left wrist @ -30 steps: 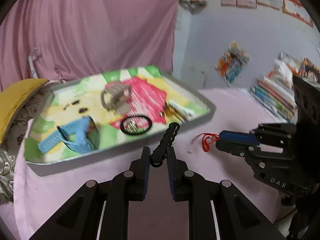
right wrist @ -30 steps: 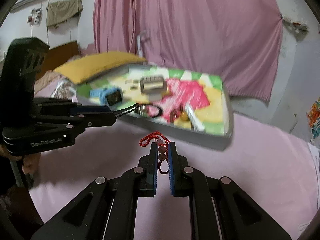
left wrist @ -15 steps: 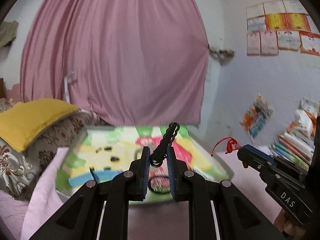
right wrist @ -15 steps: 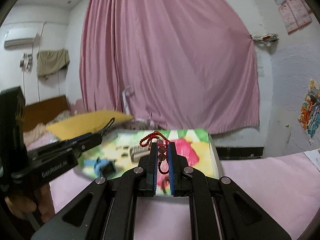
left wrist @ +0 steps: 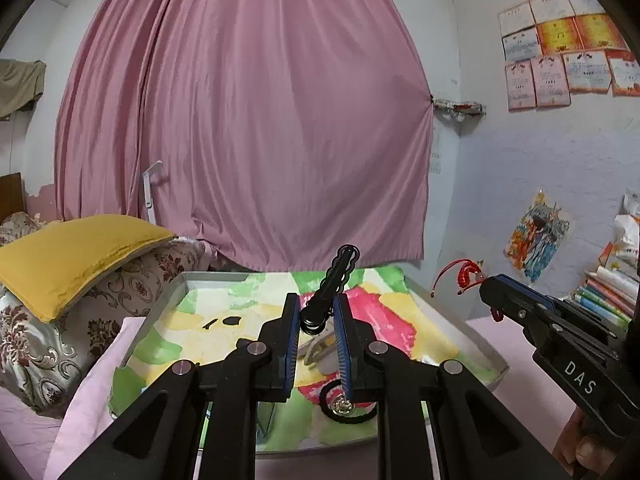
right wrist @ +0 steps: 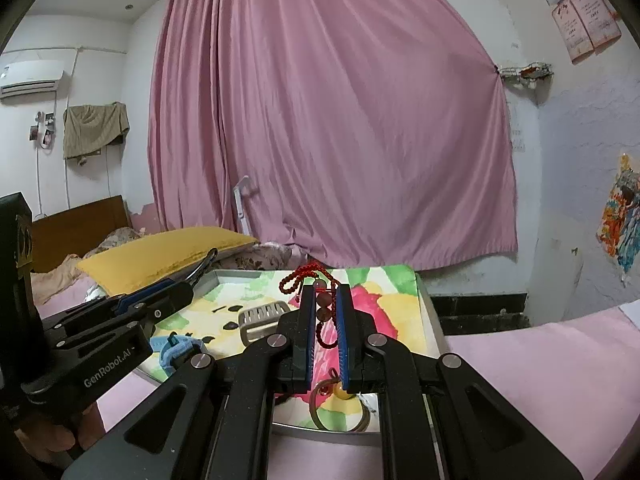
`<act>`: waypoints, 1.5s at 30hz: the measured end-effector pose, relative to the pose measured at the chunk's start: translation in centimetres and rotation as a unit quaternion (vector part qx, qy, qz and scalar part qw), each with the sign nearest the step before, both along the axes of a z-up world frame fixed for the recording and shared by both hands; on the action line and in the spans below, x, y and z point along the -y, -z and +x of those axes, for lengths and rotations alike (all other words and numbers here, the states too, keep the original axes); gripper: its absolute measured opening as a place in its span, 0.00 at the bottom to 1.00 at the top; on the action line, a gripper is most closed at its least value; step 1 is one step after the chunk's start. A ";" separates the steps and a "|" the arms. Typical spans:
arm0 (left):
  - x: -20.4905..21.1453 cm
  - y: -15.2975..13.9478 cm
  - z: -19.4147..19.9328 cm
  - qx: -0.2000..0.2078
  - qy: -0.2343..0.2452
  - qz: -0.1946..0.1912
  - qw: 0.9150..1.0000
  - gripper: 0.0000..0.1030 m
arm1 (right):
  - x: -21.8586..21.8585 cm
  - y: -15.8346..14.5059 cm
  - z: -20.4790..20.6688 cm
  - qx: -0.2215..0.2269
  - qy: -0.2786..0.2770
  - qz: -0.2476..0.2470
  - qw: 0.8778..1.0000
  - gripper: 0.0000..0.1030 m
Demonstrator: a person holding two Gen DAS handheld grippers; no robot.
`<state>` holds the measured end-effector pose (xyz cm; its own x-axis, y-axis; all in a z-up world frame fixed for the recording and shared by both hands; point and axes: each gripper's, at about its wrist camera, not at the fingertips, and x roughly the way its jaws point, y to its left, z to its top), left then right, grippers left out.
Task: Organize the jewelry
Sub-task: 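Carry the black strap with the left tool while the right tool carries the red cord into the tray, then open both tools over the tray and pull them back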
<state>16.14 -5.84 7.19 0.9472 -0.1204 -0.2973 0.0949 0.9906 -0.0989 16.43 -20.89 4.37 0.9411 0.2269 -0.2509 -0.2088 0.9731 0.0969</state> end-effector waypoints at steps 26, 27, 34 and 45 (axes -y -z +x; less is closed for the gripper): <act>1.8 3.3 4.6 -0.207 0.040 0.036 0.977 0.15 | 0.8 3.5 5.4 -0.173 0.009 0.010 0.985 0.08; 1.9 3.4 4.7 -0.212 0.041 0.037 0.976 0.15 | 0.8 3.6 5.5 -0.177 0.008 0.011 0.984 0.08; 2.2 4.1 5.3 -0.240 0.051 0.035 0.969 0.15 | 0.7 4.4 6.1 -0.202 0.005 0.018 0.979 0.08; 1.9 4.8 6.0 -0.262 0.053 0.023 0.963 0.16 | 1.0 4.9 6.5 -0.216 0.007 0.027 0.976 0.09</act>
<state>22.12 -7.70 2.36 0.6487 -0.1836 -0.7385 0.1445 0.9825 -0.1174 22.94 -21.91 -0.49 0.7528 0.2394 -0.6132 -0.1245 0.9665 0.2246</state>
